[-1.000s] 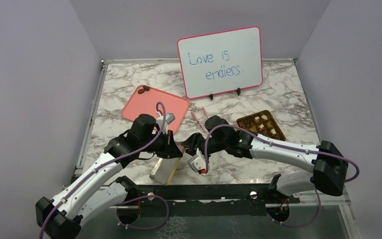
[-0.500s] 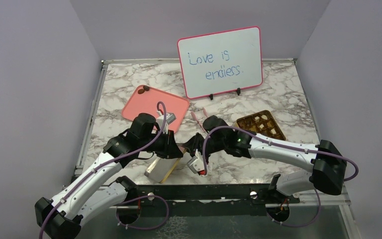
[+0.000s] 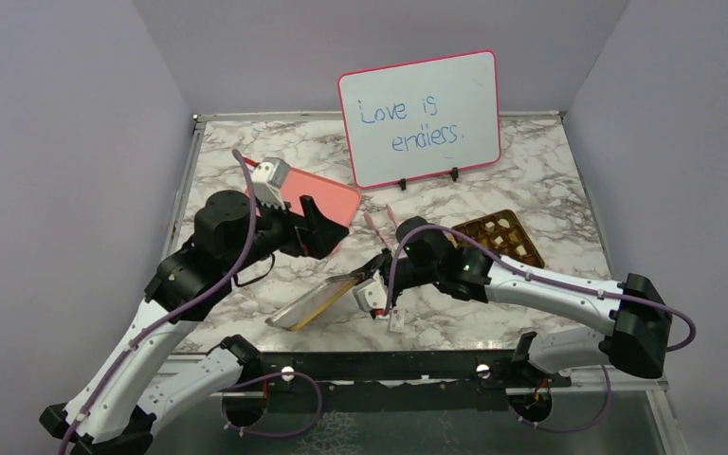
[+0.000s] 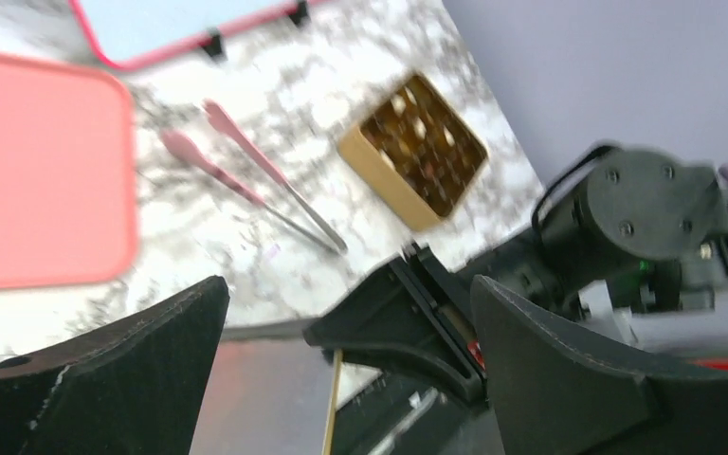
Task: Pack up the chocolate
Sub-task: Adjust the box lid.
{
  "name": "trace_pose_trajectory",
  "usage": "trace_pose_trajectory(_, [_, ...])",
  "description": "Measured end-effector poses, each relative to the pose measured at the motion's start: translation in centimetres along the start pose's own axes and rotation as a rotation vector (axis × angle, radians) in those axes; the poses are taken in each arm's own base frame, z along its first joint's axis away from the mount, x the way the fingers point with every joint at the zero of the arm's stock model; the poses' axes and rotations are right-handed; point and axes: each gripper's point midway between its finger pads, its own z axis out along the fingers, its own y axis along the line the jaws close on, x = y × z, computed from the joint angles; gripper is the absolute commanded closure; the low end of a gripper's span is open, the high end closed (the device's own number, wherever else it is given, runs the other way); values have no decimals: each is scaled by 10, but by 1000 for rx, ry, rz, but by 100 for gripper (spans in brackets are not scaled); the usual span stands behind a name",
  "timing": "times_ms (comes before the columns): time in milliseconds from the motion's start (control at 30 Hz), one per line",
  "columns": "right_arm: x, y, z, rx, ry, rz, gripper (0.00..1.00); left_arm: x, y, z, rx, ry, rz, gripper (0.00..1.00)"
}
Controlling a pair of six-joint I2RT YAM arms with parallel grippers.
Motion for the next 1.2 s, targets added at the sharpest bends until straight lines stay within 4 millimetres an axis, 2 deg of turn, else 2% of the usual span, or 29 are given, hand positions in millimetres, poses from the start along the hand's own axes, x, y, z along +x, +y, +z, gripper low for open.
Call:
trace_pose_trajectory(100, [-5, -9, -2, 56, -12, 120, 92, -34, 3, -15, -77, -127, 11, 1])
trace_pose_trajectory(233, [-2, -13, -3, 113, 8, 310, 99, -74, -2, -39, -139, -248, 22, 1])
trace_pose_trajectory(300, [2, -14, -3, 139, 28, 415, 99, -92, -7, -52, -150, -310, 27, 1])
trace_pose_trajectory(400, [8, -17, -2, 183, 61, 562, 99, -108, -12, -67, -160, -367, 30, 1])
trace_pose_trajectory(533, [16, -22, 0, 254, 98, 786, 99, -115, -13, -84, -172, -421, 30, 1])
trace_pose_trajectory(700, [25, -28, -5, 366, 114, 1069, 99, -109, -1, -88, -218, -426, 38, 3])
trace_pose_trajectory(867, [32, -34, -20, 461, 55, 1297, 99, -85, 20, -68, -271, -349, 42, 6])
trace_pose_trajectory(1033, [47, -52, -58, 618, -53, 1512, 99, -53, 43, -40, -314, -258, 22, 16])
trace_pose_trajectory(1200, [70, -48, -106, 827, -177, 1713, 99, -13, 53, -3, -266, -159, -51, 20])
